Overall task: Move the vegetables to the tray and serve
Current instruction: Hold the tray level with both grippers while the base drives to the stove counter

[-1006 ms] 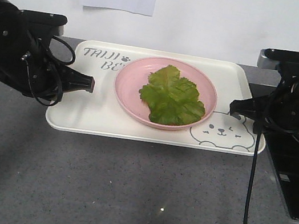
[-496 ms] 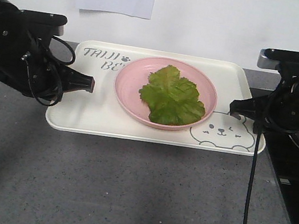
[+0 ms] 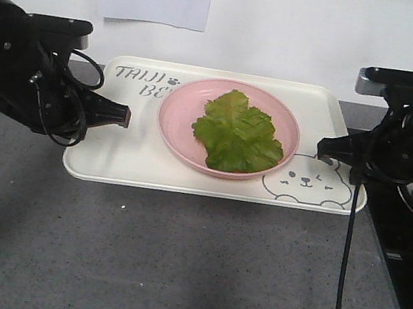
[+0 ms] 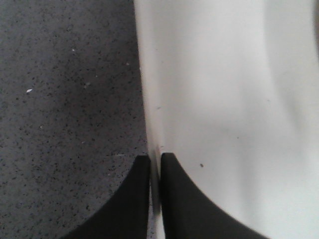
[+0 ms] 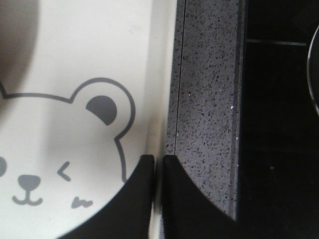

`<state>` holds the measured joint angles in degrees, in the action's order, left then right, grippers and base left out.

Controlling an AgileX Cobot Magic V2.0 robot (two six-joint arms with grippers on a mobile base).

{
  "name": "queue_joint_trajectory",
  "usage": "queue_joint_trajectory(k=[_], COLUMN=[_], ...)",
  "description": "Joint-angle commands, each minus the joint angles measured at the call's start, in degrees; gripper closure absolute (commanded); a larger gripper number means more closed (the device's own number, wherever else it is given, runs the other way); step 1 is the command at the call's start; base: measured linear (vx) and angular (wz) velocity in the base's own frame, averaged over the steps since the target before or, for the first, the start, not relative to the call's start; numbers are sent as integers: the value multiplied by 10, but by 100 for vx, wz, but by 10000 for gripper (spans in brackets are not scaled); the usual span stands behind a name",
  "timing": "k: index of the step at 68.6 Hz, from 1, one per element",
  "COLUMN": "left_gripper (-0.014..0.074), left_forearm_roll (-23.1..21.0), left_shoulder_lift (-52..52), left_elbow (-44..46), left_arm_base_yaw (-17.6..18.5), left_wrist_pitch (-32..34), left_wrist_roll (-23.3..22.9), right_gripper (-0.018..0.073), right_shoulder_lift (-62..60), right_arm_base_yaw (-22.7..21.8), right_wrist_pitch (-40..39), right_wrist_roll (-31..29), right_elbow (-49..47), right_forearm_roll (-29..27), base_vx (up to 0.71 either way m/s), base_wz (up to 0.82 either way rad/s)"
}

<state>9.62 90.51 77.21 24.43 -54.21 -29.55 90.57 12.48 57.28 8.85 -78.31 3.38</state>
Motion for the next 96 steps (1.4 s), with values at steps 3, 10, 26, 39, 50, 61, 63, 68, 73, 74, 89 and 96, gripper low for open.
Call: queue_joint_trajectory(k=[3, 10, 26, 39, 50, 61, 63, 68, 73, 74, 89, 96], left_gripper=[603, 603, 603, 603, 603, 603, 603, 603, 603, 603, 603, 603], left_forearm_roll=[7, 7, 7, 7, 7, 7, 7, 7, 7, 7, 7, 7], left_shoulder_lift=[-29, -29, -29, -29, -29, -29, -29, -29, -29, -29, -29, -29], left_elbow=[18, 18, 18, 18, 18, 18, 18, 18, 18, 18, 18, 18], left_arm_base_yaw=[5, 5, 5, 5, 5, 5, 5, 5, 5, 5, 5, 5], left_wrist_pitch=[34, 34, 34, 34, 34, 34, 34, 34, 34, 34, 34, 34], left_wrist_roll=[8, 8, 8, 8, 8, 8, 8, 8, 8, 8, 8, 8], right_gripper=[566, 566, 566, 566, 566, 566, 566, 566, 566, 566, 566, 566], right_shoulder_lift=[-27, -27, -27, -27, -27, -27, -27, -27, -27, -27, -27, -27], right_arm_base_yaw=[1, 1, 1, 1, 1, 1, 1, 1, 1, 1, 1, 1], right_wrist_pitch=[-35, -35, -34, -34, -34, -34, -34, -34, -34, -34, -34, -34], right_wrist_roll=[-9, -9, -9, -9, -9, -9, -9, -9, -9, -9, -9, -9], right_elbow=[-18, -18, -18, -18, -18, -18, -18, -18, -18, -18, -18, -18], right_forearm_roll=[6, 6, 6, 6, 6, 6, 6, 6, 6, 6, 6, 6], base_vx=[5, 5, 3, 1, 0, 0, 0, 0, 0, 0, 0, 0], base_wz=[-1, -1, -1, -1, -1, 0, 0, 0, 0, 0, 0, 0])
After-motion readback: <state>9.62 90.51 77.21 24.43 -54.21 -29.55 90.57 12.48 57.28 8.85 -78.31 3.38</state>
